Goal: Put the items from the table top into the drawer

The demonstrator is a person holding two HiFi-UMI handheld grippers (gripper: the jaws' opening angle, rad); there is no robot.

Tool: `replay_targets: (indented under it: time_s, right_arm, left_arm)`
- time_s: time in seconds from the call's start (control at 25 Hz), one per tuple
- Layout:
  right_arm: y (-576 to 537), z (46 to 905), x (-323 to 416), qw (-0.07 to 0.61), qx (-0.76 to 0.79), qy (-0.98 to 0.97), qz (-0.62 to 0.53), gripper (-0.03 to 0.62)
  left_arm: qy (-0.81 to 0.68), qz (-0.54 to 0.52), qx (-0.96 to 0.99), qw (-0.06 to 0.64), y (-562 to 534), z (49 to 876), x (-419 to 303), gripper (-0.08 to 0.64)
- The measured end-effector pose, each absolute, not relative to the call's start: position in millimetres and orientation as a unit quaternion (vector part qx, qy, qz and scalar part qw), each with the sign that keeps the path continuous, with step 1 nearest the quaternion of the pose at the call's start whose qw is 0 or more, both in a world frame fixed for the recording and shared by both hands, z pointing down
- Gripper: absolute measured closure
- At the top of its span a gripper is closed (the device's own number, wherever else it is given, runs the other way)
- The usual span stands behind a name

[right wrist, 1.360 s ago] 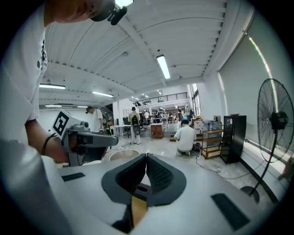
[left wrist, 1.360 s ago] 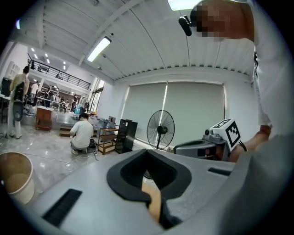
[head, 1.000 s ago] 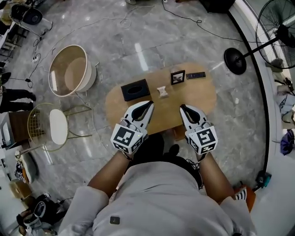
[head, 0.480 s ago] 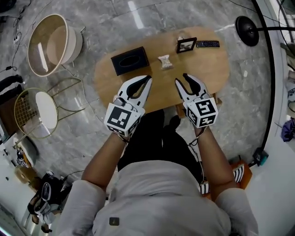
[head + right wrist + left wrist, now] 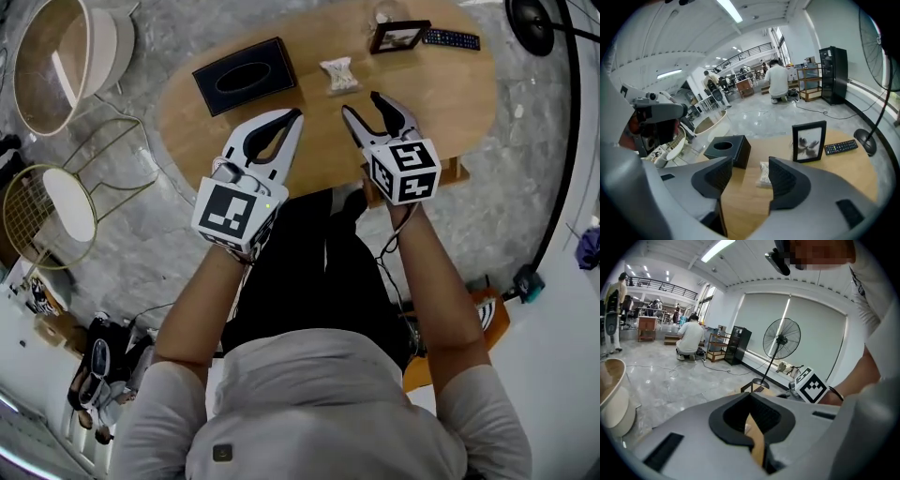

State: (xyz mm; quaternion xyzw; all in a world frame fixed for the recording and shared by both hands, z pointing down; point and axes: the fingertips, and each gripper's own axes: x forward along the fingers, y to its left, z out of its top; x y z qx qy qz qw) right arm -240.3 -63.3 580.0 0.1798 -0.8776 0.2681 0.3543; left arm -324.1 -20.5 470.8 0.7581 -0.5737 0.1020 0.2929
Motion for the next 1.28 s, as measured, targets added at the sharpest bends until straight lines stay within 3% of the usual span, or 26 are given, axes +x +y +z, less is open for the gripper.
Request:
replay_targets:
  time_s: [0.52, 0.88, 1.28]
  right_arm:
    - [-70.6, 717.9, -248.2, 0.422, 0.202, -0.834, 0.292, 0.325]
    - [-77.2, 759.2, -238.9, 0.456, 0.22, -0.824, 0.254, 0.322]
    - [-74.4, 758.7, -240.6, 0.477, 0.207, -0.824, 0.225, 0.393]
  left_arm:
    - [-0.572, 0.093, 0.746, 0.329, -36.6, 550.2, -329.5, 0.551]
    - [-0.569, 0.11, 0.733, 0.357, -22.2, 571.8, -313.7, 0.551]
    - [-0.58, 0.099, 0.731, 0.346, -13.8, 564.5, -315.4, 0.551]
